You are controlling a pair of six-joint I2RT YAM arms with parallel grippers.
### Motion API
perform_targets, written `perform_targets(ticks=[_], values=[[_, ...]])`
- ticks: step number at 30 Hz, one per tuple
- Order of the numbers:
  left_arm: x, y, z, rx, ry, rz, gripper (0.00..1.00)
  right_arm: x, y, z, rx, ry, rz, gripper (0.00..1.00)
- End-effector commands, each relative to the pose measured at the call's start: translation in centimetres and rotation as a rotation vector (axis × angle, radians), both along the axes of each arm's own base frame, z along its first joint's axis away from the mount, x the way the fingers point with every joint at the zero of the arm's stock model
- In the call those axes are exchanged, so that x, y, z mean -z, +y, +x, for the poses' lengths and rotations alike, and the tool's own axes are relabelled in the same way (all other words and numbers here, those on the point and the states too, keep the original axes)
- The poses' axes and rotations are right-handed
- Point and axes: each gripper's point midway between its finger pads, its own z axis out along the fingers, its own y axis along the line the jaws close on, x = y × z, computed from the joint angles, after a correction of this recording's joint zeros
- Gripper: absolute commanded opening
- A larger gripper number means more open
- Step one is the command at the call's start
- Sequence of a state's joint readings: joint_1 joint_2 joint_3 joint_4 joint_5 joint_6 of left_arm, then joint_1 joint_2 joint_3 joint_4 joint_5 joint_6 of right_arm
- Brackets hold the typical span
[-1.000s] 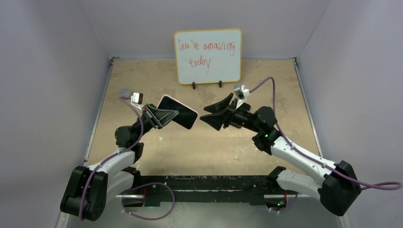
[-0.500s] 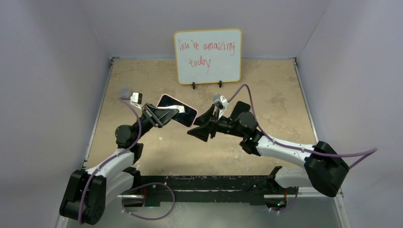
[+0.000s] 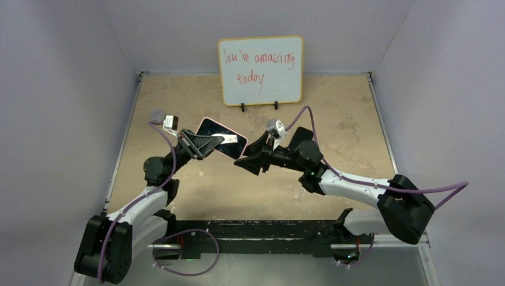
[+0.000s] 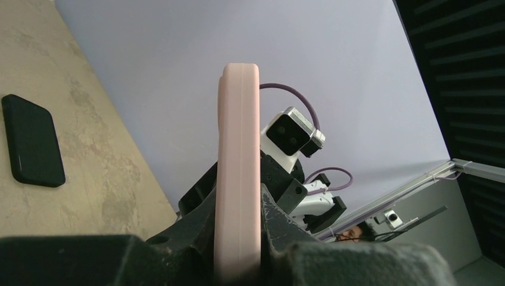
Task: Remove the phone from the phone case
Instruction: Remove the phone case from the phone.
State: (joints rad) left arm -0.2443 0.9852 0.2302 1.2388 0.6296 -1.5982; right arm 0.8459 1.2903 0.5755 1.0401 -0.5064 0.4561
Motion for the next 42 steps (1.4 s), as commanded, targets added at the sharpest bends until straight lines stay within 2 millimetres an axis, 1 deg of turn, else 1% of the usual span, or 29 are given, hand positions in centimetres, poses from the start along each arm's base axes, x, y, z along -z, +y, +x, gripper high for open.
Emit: perform_targets(ticks=[1,5,10,13,18,25,29,31,35,40,42], values=[[-4.1,0.2,-1.3,0.023,-0.127,-0.044,0.00,-2.5,0.1,0.5,0.023,-0.101,0.041,0.50],[-3.8,0.2,-1.3,0.026,-0.120,-0.040,0.00,-2.9,0.2,0.5,0.021,-0.106,0.043,0.50],[-3.8,0.1,-1.3,0.028,-0.125,-0.035,0.00,-3.7,0.3,0.1,-0.002,-0.103,0.062,0.55],[-4.0,0.1,-1.4,0.033,-0.132,-0.033,0.00,-3.8,0.3,0.1,-0.002,-0.094,0.065,0.55],[-4.1,0.0,-1.6,0.039,-0.132,-0.034,0.00,-3.2,0.5,0.3,-0.004,-0.112,0.039,0.49],[-3.9,0.0,-1.5,0.039,-0.122,-0.032,0.00,-3.0,0.6,-0.7,-0.063,-0.154,0.025,0.53],[-4.0,0.0,-1.5,0.040,-0.126,-0.031,0.00,-3.1,0.6,-0.7,-0.064,-0.168,0.018,0.52],[-4.0,0.0,-1.6,0.042,-0.127,-0.030,0.00,-3.1,0.6,-0.6,-0.060,-0.171,0.016,0.50],[-4.1,0.0,-1.7,0.045,-0.131,-0.029,0.00,-3.2,0.7,-0.1,-0.041,-0.163,0.020,0.40],[-3.9,-0.1,-2.1,0.063,-0.126,-0.022,0.00,-3.1,0.8,0.3,-0.018,-0.160,0.030,0.32],[-3.8,-0.2,-2.3,0.077,-0.121,-0.019,0.00,-2.9,0.9,0.3,-0.023,-0.167,0.029,0.25]])
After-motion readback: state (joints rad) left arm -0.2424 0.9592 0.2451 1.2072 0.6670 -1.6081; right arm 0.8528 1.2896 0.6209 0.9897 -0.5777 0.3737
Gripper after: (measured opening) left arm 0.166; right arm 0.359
